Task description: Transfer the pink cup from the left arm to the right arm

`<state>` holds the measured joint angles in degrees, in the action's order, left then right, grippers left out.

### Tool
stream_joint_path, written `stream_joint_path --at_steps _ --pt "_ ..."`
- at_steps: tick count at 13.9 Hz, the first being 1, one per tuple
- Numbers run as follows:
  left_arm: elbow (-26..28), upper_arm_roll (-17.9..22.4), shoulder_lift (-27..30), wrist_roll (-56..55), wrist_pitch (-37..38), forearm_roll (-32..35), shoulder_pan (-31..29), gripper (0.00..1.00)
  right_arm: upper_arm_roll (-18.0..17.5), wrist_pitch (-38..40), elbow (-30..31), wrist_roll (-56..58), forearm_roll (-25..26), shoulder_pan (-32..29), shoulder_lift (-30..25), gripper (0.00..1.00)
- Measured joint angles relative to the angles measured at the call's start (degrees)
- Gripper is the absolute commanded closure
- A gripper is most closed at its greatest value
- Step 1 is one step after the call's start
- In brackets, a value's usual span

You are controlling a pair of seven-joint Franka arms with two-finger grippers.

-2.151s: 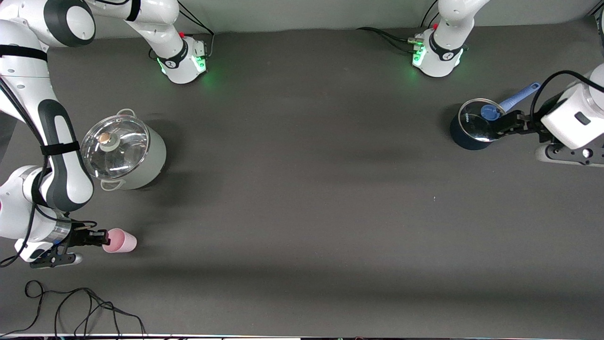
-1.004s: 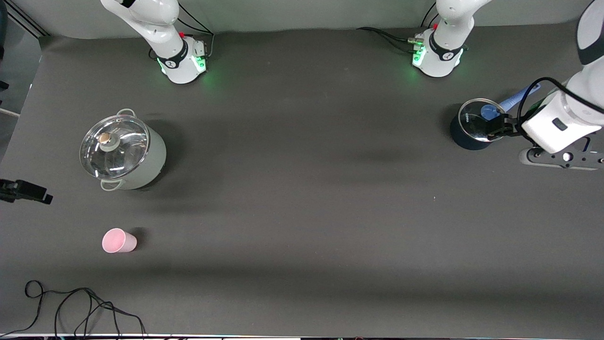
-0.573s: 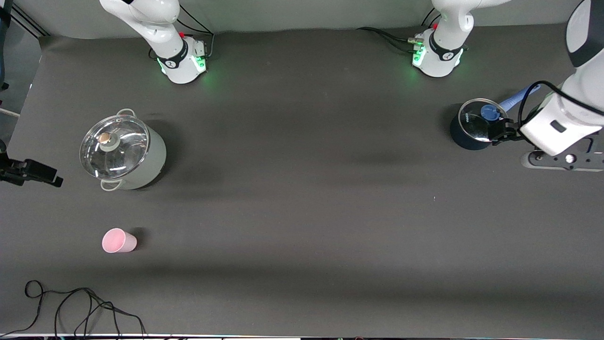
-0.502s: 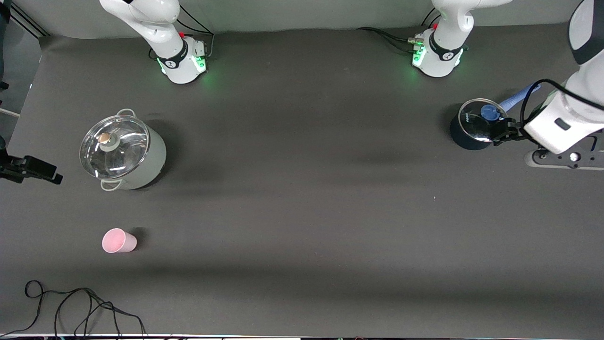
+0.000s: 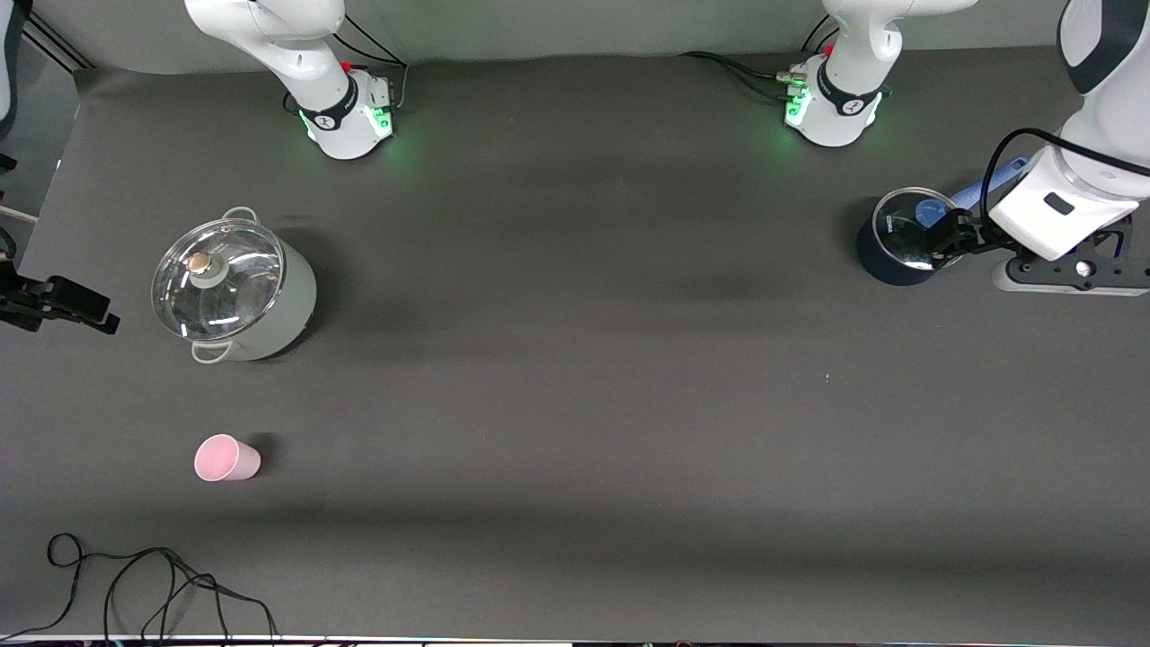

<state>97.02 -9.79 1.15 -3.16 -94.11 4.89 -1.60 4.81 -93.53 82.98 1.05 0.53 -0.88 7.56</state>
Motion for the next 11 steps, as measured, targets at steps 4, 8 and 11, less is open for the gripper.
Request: stream_joint_path --at_steps 4,8,11 --pt "-0.19 0.15 -1.0 0.94 -1.0 -0.74 0.0 0.0 3.22 1.07 0.93 0.01 0.0 2.69 -1.43 0.0" --pt "-2.48 0.66 -2.48 2.92 -1.24 -1.37 -0.14 0.0 3.16 1.1 3.51 0.01 0.0 3.31 -3.56 0.0" --pt "-4.26 0.69 -3.89 3.27 -1.19 -2.33 -0.15 0.0 2.79 1.1 4.01 0.01 0.0 3.9 -4.07 0.0"
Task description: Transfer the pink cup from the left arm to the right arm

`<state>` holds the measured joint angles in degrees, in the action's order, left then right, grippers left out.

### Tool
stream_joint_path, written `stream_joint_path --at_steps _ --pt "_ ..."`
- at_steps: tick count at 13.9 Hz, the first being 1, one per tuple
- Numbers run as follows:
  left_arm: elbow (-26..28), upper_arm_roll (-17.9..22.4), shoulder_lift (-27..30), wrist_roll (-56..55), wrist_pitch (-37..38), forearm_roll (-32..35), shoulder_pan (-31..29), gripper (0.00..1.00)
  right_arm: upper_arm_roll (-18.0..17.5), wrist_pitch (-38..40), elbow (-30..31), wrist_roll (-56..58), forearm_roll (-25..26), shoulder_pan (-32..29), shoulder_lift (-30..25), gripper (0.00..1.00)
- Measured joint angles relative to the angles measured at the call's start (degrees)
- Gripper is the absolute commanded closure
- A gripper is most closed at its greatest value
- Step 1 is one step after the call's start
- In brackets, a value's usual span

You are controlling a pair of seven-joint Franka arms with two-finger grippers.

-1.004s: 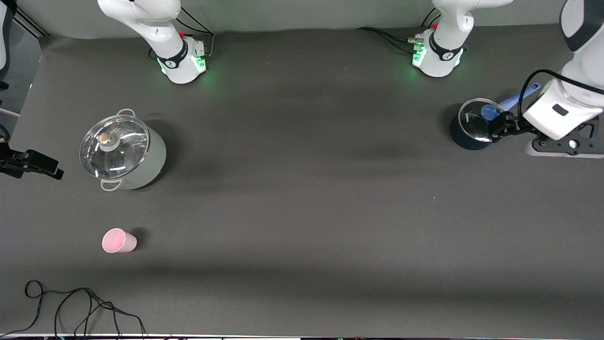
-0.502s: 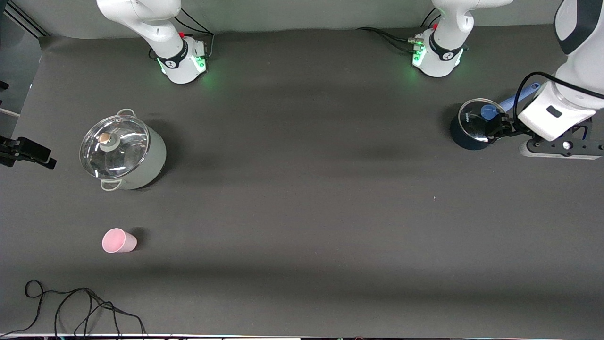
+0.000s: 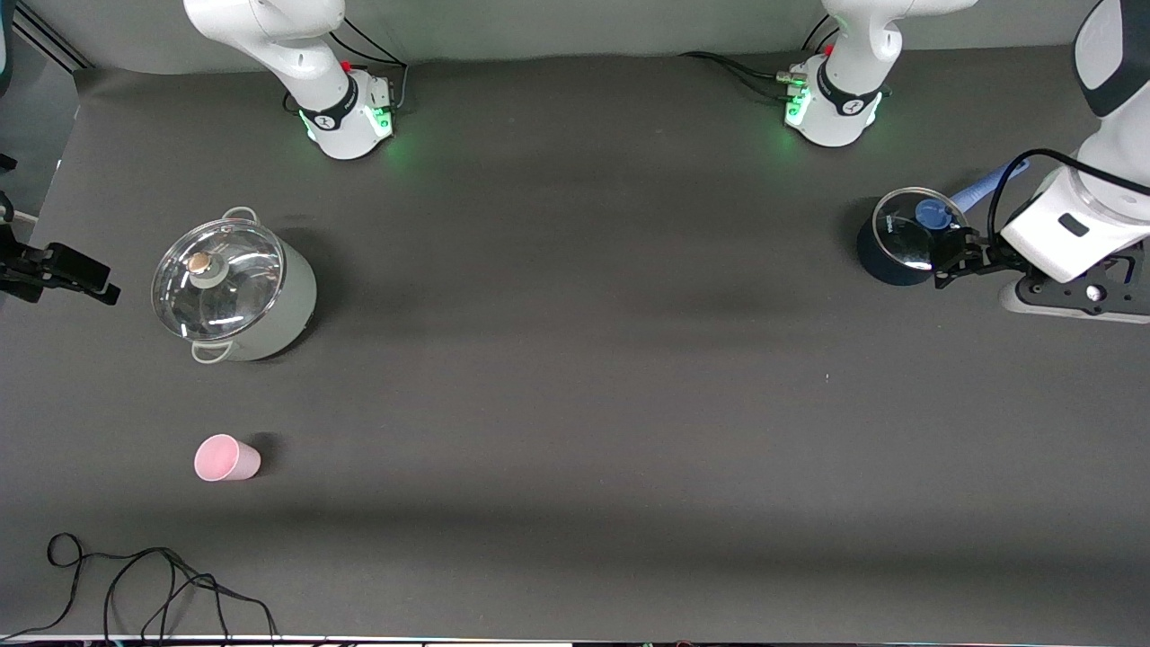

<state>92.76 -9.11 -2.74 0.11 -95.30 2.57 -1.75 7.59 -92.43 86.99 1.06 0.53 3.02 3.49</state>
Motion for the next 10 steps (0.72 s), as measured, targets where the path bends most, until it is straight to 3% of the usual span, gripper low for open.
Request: stream_joint_path --at_steps 4,10 --pt "-0.3 0.09 -0.83 0.02 -0.03 -4.5 -0.06 0.0 -0.02 0.0 0.24 0.0 0.0 1.04 0.0 0.0" --pt "-0.13 0.41 -0.95 0.02 -0.01 -5.19 -0.43 0.0 -0.02 0.0 0.41 0.0 0.0 1.04 -0.01 0.0"
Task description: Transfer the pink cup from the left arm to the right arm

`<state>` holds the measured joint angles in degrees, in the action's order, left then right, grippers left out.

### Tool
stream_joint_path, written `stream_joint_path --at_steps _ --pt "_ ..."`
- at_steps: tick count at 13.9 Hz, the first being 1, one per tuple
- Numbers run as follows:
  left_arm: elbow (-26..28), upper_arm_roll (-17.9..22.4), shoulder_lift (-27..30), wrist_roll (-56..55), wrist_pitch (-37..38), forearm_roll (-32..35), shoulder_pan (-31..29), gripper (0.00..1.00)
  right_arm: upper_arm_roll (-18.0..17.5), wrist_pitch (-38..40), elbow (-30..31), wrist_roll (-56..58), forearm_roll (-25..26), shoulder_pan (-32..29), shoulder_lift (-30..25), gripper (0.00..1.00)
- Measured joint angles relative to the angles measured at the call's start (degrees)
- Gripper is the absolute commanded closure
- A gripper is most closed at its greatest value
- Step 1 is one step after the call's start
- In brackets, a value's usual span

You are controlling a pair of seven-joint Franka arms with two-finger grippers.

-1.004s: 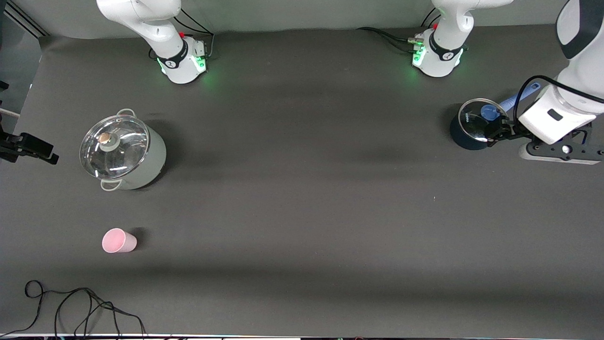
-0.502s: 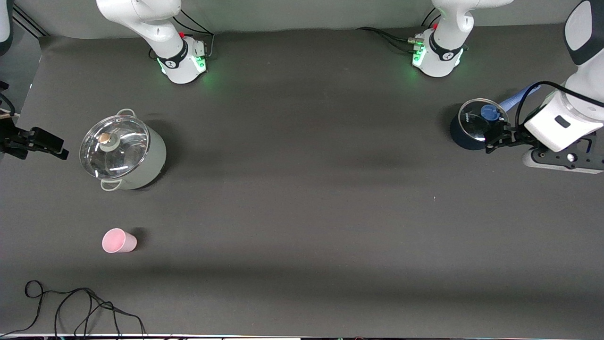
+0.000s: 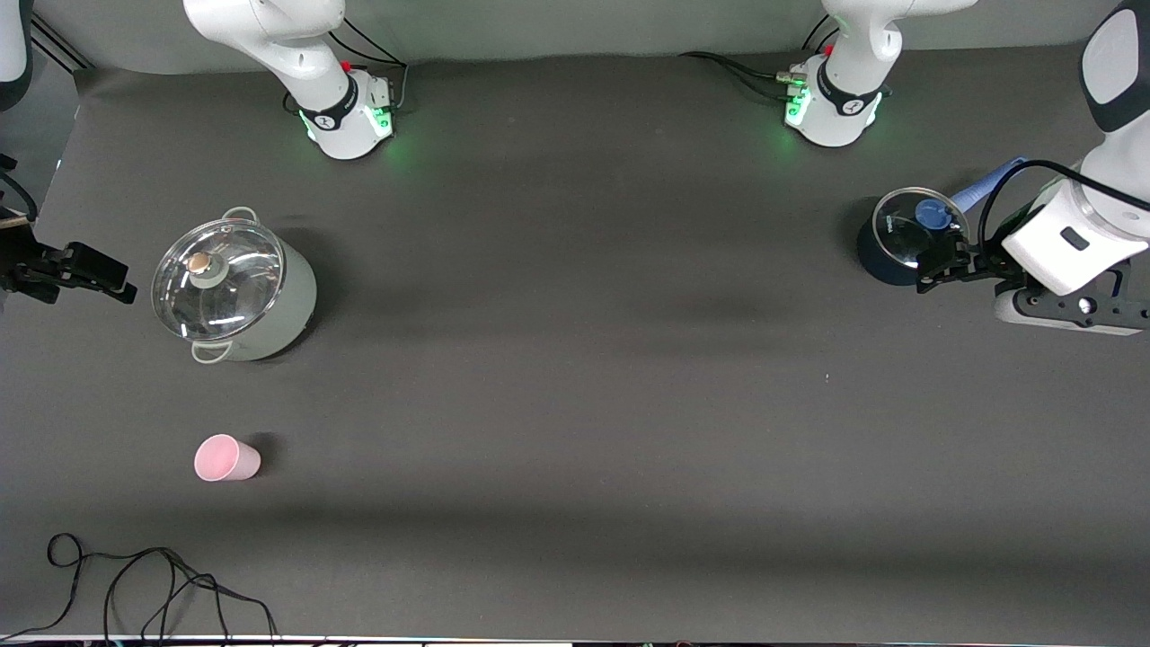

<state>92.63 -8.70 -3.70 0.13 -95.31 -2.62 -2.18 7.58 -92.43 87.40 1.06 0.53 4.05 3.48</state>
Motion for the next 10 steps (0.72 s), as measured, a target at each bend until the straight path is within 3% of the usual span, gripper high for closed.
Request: stream_joint_path --at_steps 10 --pt "0.0 0.01 0.0 0.0 0.0 -0.09 0.0 0.0 0.22 2.81 -0.41 -0.47 -3.0 0.0 -0.42 0.0"
